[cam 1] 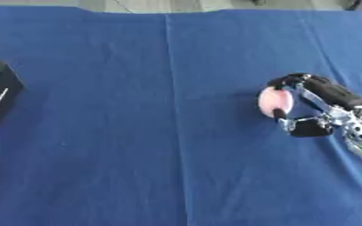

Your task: Pick up the objects with one hand, pass them to the other hand, and then place them into the box on the other side of the table.

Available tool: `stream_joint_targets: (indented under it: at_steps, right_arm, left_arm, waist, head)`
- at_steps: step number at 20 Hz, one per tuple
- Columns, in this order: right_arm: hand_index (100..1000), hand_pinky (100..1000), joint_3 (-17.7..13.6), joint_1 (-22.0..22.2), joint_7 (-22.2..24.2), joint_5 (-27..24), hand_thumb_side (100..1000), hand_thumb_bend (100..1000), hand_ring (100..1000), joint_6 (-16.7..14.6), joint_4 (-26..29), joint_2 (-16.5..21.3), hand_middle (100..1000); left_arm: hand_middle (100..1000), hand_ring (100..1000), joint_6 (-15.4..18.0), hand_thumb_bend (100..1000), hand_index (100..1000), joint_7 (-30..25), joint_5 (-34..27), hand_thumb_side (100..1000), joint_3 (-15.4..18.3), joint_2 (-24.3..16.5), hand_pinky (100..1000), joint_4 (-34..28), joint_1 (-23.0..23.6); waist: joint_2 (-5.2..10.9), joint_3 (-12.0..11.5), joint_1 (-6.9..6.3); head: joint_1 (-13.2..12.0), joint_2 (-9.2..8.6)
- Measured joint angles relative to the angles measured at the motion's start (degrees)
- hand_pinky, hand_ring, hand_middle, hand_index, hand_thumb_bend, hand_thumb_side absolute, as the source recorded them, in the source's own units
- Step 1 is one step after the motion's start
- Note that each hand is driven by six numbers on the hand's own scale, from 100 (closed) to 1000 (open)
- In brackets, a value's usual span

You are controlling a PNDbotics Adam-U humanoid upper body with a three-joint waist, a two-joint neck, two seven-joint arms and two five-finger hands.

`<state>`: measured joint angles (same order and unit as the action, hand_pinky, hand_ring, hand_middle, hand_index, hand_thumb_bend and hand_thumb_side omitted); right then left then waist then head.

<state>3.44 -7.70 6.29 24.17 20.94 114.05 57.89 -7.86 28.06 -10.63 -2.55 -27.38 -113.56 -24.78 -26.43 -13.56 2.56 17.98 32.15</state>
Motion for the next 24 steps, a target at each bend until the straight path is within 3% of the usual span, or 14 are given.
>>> stream_joint_targets:
  at_steps: [1, 2, 4, 6, 7, 9, 11, 15, 21, 23, 24]
  right_arm:
    - [735, 894, 0.0, -0.13, -0.21, -0.59, 100, 100, 822, -0.02, 0.0, 0.0, 602]
    - [686, 891, 0.0, -0.19, -0.47, -1.14, 100, 100, 806, -0.07, 0.0, 0.0, 545]
    - [691, 891, -0.01, -0.3, -1.22, -1.78, 100, 100, 808, -0.06, 0.0, 0.0, 550]
    - [733, 890, -0.01, -0.29, -2.03, -2.01, 100, 100, 821, 0.12, 0.0, 0.0, 594]
    - [793, 894, -0.01, -0.24, -2.39, -2.03, 100, 100, 847, 0.29, 0.0, 0.0, 661]
    - [876, 903, -0.02, 0.12, -2.78, -1.85, 100, 237, 874, 0.66, 0.0, 0.0, 749]
    - [913, 911, -0.03, 0.18, -2.66, -0.72, 100, 329, 885, 0.82, 0.0, 0.01, 771]
    - [945, 926, -0.27, 0.44, -1.02, 4.47, 100, 418, 908, 1.62, 0.0, 0.01, 805]
    - [931, 921, -0.94, 0.67, 2.06, 11.6, 100, 419, 899, 5.79, 0.0, 0.01, 784]
    - [915, 915, -0.94, 0.68, 2.21, 12.01, 100, 354, 889, 6.94, 0.0, 0.01, 762]
    - [895, 913, -0.94, 0.68, 1.96, 11.87, 100, 275, 885, 7.36, 0.0, 0.0, 747]
  left_arm:
    - [772, 676, -0.01, 154, 860, 0.02, 0.0, 899, 0.0, 0.12, 840, 0.0, 0.04]
    - [772, 676, -0.02, 152, 859, 0.02, 0.0, 895, 0.0, 0.14, 840, 0.0, 0.04]
    - [772, 676, -0.03, 152, 860, 0.03, 0.01, 894, 0.0, 0.14, 840, 0.0, 0.04]
    - [773, 677, -0.05, 151, 860, 0.07, 0.07, 894, 0.0, 0.15, 840, 0.0, 0.03]
    - [772, 676, -0.05, 150, 860, 0.09, 0.11, 893, 0.0, 0.15, 840, 0.0, 0.03]
    - [771, 676, -0.05, 150, 859, 0.13, 0.27, 894, 0.0, 0.15, 840, 0.0, 0.03]
    - [770, 674, -0.08, 150, 858, 0.2, 0.35, 894, 0.0, 0.15, 840, 0.0, 0.04]
    - [768, 673, -0.17, 149, 857, 0.29, 0.38, 894, -0.01, 0.16, 839, 0.0, 0.04]
    - [770, 671, -0.27, 150, 854, 0.49, 0.47, 896, -0.01, 0.18, 836, 0.0, 0.06]
    - [771, 671, -0.24, 149, 853, 0.52, 0.47, 896, -0.03, 0.18, 836, 0.0, 0.06]
    - [770, 670, -0.24, 148, 852, 0.53, 0.48, 895, -0.04, 0.19, 836, 0.0, 0.06]
  waist:
    - [0.01, 0.16, -0.01]
    - [0.01, 0.23, -0.01]
    - [0.02, 0.26, -0.03]
    - [0.02, 0.26, -0.05]
    - [0.02, 0.26, -0.06]
    - [0.03, 0.32, -0.1]
    - [0.03, 0.56, -0.12]
    - [0.03, 0.65, -0.14]
    - [0.02, 0.73, -0.2]
    - [-0.01, 0.64, -0.27]
    - [-0.06, 0.57, -0.33]
  head:
    - [-0.03, 0.04]
    - [-0.05, 0.07]
    - [-0.15, 0.08]
    - [-0.18, 0.06]
    - [-0.18, 0.05]
    - [-0.21, 0.05]
    - [-0.23, 0.05]
    - [-0.28, 0.05]
    - [-0.27, -0.01]
    - [-0.25, -0.08]
    - [-0.24, -0.11]
